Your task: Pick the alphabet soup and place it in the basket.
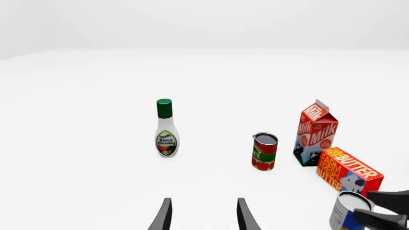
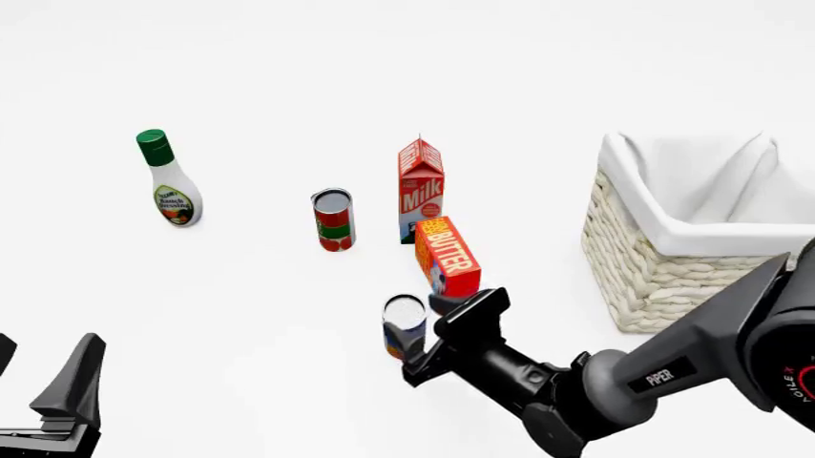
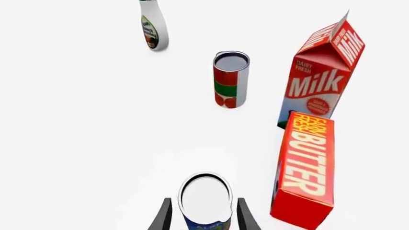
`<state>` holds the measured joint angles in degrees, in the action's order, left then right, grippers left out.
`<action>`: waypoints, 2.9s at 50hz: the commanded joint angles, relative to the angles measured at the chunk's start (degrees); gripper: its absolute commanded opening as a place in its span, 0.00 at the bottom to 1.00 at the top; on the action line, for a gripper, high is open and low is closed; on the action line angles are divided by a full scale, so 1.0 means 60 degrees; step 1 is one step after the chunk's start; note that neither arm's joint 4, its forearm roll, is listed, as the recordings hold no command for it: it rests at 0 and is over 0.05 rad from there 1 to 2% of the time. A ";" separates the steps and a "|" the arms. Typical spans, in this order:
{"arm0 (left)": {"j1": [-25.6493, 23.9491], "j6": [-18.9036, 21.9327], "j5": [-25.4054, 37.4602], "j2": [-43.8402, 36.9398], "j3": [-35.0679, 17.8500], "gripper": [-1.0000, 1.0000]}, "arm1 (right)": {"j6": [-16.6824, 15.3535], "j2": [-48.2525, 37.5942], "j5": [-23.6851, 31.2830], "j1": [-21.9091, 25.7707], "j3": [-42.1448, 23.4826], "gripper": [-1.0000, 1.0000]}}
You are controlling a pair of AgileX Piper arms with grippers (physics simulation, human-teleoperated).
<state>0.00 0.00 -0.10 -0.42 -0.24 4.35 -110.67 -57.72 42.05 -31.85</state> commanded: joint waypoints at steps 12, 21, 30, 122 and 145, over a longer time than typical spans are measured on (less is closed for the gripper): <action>0.0000 0.0000 0.0000 0.0000 0.0000 1.00 | 0.0065 -0.0536 -0.0106 0.0078 -0.0208 1.00; 0.0000 0.0000 0.0000 0.0000 0.0000 1.00 | 0.0155 -0.0714 -0.0172 0.0094 -0.0222 1.00; 0.0000 0.0000 0.0000 0.0000 0.0000 1.00 | 0.0187 -0.0881 -0.0083 0.0109 -0.0378 1.00; 0.0000 0.0000 0.0000 0.0000 0.0000 1.00 | -0.0906 0.4655 0.1172 -0.0193 0.1466 0.00; 0.0000 0.0000 0.0000 0.0000 0.0000 1.00 | -0.1943 0.7512 0.3123 -0.1335 0.0977 0.00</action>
<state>0.00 0.00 -0.10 -0.42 -0.24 -5.71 -72.77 -43.69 37.00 -24.22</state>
